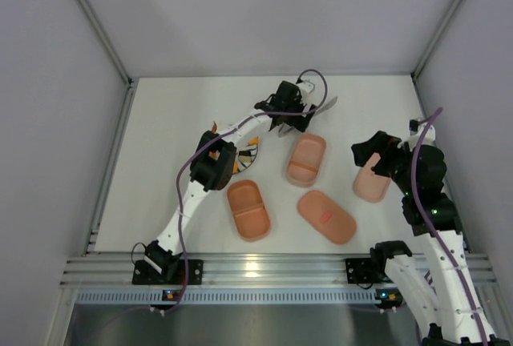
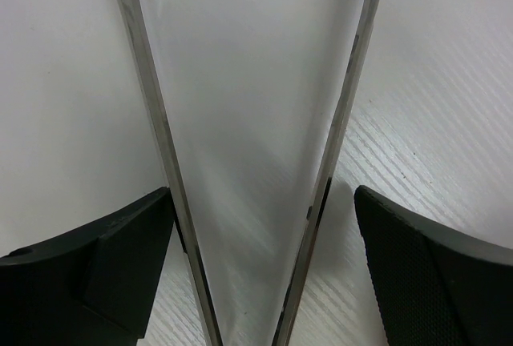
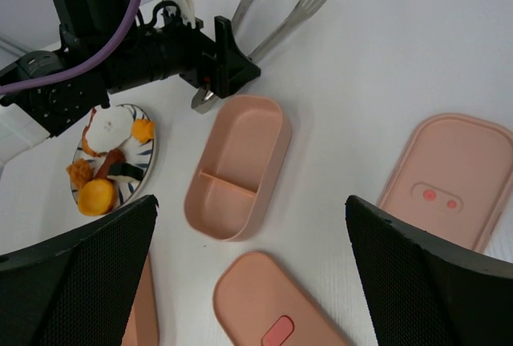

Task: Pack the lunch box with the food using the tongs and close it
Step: Pick up the clamp at the center of the board.

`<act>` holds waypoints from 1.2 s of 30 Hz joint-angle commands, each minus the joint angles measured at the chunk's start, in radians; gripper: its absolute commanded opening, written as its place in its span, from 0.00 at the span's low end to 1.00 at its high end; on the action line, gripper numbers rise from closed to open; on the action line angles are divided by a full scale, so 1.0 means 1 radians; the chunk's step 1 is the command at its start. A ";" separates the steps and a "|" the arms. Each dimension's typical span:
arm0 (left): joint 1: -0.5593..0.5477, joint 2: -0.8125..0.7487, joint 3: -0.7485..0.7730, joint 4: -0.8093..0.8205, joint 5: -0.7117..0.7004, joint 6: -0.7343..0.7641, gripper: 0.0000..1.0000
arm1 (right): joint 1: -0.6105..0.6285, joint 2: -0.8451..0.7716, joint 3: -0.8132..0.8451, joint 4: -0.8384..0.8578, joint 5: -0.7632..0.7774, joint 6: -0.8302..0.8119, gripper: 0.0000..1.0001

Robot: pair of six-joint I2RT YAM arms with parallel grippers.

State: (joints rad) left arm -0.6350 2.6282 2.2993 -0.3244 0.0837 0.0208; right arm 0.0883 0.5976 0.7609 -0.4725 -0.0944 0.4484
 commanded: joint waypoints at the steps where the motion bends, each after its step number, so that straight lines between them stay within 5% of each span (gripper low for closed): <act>1: -0.005 0.027 0.037 0.024 0.002 -0.016 0.95 | -0.016 -0.005 -0.005 -0.009 0.015 -0.016 0.99; 8: -0.003 0.020 0.038 -0.011 -0.002 -0.018 0.70 | -0.018 -0.005 -0.008 -0.005 0.007 -0.011 0.99; 13: -0.003 -0.013 0.029 -0.050 -0.032 -0.015 0.63 | -0.016 -0.009 -0.011 0.002 -0.005 -0.001 0.99; 26: -0.002 -0.275 -0.285 0.019 -0.193 -0.016 0.58 | -0.016 -0.015 -0.012 0.000 -0.042 0.016 1.00; 36: -0.003 -0.398 -0.388 0.061 -0.217 -0.050 0.58 | -0.016 -0.015 -0.014 0.003 -0.057 0.029 0.99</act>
State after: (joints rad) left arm -0.6369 2.3405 1.9163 -0.3328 -0.1112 -0.0067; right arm 0.0883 0.5957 0.7456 -0.4801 -0.1371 0.4690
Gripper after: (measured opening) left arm 0.580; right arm 0.993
